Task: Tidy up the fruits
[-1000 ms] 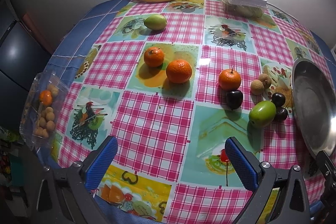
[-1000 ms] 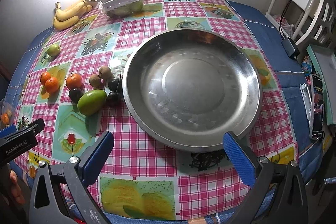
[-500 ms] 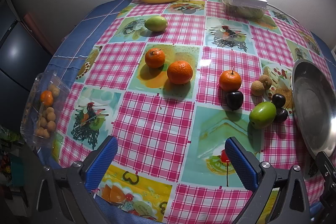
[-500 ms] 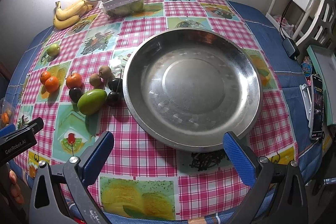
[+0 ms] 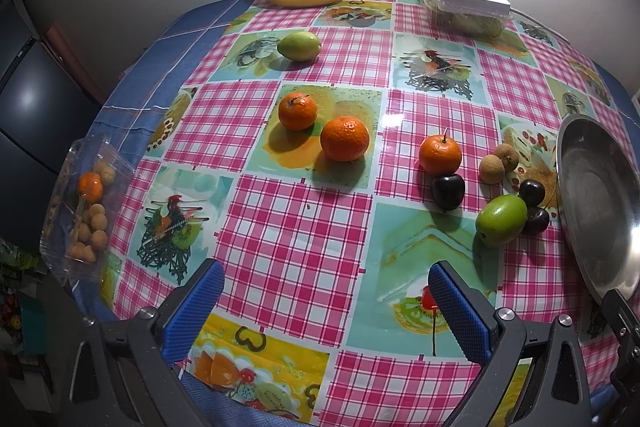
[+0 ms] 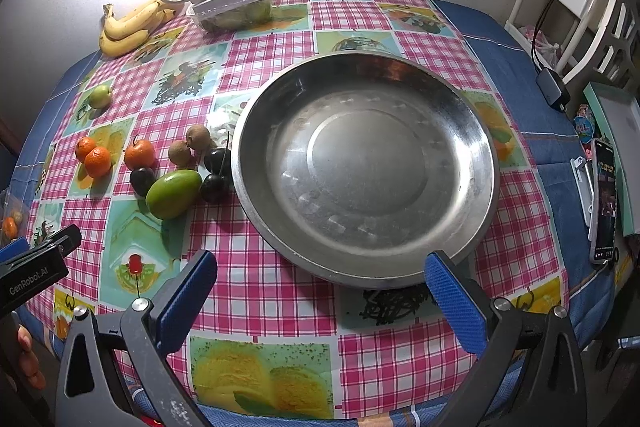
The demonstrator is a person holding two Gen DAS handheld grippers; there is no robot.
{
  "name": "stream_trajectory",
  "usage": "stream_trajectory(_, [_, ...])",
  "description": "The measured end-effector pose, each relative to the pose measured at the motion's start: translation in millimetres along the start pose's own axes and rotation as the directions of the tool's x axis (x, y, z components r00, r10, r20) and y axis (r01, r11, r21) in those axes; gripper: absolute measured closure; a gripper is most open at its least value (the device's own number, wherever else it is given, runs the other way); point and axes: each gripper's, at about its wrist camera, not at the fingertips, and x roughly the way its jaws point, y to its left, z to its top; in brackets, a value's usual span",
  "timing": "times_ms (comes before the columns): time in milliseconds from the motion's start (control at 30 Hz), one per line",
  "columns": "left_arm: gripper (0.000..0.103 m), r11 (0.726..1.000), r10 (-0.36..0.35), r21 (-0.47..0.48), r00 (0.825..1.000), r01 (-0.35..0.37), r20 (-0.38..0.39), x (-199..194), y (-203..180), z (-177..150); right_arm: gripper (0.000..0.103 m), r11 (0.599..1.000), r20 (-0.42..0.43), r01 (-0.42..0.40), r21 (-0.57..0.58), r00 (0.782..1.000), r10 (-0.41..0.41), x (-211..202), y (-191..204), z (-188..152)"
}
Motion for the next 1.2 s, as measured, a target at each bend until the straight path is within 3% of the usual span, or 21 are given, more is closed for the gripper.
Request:
stream_trajectory(867, [0.000, 1.000, -0.017, 0.012, 0.999, 0.018, -0.028, 2.9, -4.9, 3.1, 0.000, 1.000, -0.014, -0.018, -0.017, 1.000, 0.017, 3.6, 5.7, -0.6])
stream_trajectory(1200, [0.000, 0.992, -0.090, -0.088, 0.996, 0.091, 0.013, -13.0, -5.7, 36.9, 0.000, 0.996, 0.044, -0.087, -0.022, 0.995, 0.087, -9.0, 17.5, 25.0])
